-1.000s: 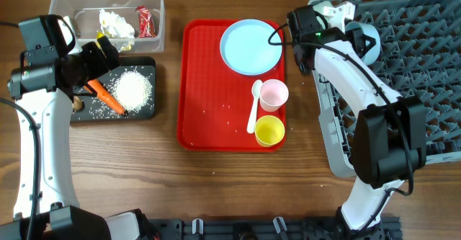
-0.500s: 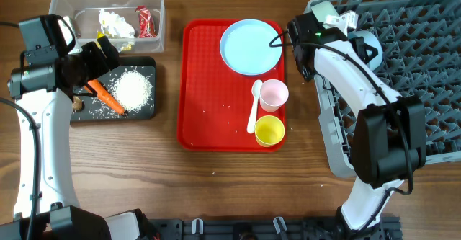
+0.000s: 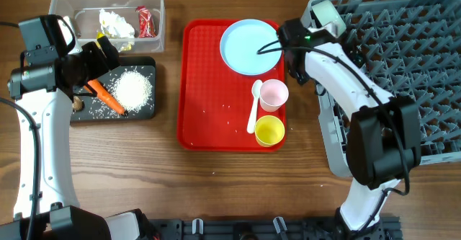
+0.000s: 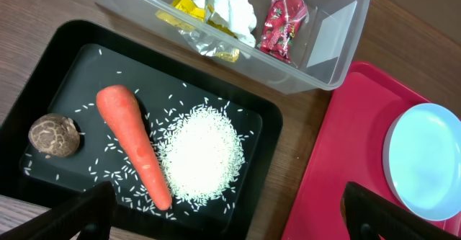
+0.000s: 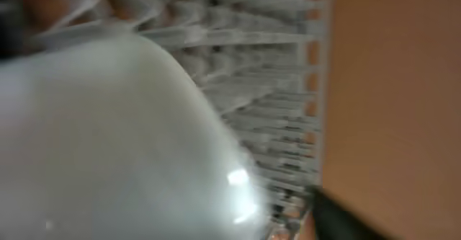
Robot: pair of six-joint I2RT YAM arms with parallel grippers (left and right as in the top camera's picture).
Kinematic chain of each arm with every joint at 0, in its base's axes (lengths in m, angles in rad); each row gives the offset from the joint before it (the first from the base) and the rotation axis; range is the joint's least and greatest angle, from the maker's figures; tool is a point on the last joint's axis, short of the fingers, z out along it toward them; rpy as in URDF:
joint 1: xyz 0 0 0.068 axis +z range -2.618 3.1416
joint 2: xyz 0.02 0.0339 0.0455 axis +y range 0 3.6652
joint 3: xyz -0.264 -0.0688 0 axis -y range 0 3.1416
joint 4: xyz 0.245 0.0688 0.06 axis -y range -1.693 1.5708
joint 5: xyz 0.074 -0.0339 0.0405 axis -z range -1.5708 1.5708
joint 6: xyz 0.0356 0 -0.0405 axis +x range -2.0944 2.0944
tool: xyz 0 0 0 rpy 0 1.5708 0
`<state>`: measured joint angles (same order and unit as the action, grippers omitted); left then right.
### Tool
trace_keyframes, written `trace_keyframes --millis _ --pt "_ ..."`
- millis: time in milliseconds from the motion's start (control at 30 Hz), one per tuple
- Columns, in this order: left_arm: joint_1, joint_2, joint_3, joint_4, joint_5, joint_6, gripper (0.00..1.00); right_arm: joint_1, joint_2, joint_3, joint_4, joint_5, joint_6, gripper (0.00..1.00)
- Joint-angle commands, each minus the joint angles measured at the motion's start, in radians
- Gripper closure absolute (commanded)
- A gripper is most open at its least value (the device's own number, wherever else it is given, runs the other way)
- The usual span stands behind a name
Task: Sort waste into correct bins and load items into the dishwasher rack
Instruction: 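Move the right gripper back over the light-blue plate on the red tray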
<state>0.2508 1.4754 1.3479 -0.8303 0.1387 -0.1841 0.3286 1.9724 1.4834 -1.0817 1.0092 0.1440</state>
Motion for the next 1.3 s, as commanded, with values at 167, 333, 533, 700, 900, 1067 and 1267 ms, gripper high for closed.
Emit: trace_keyframes --millis 167,333,533,700,900,1067,1267 --pt "0.006 0.004 0.009 0.000 -0.002 0.013 0.00 0.032 -0.017 0.010 -0.034 -0.255 -0.040 0.00" --pt "0.006 0.004 0.009 0.000 -0.002 0.013 0.00 0.034 -0.072 0.045 -0.034 -0.333 -0.048 0.00" --pt "0.006 0.004 0.009 0.000 -0.002 0.013 0.00 0.034 -0.170 0.071 -0.031 -0.460 -0.066 0.00" --pt "0.006 0.004 0.009 0.000 -0.002 0.013 0.00 0.034 -0.261 0.071 -0.019 -0.663 -0.063 0.00" --pt "0.006 0.004 0.009 0.000 -0.002 0.013 0.00 0.034 -0.307 0.071 0.133 -1.201 -0.064 0.00" --pt "0.006 0.004 0.009 0.000 -0.002 0.013 0.00 0.034 -0.277 0.063 0.314 -1.355 -0.022 0.08" --pt "0.006 0.004 0.009 0.000 -0.002 0.013 0.00 0.034 -0.184 0.063 0.449 -1.162 0.124 0.17"
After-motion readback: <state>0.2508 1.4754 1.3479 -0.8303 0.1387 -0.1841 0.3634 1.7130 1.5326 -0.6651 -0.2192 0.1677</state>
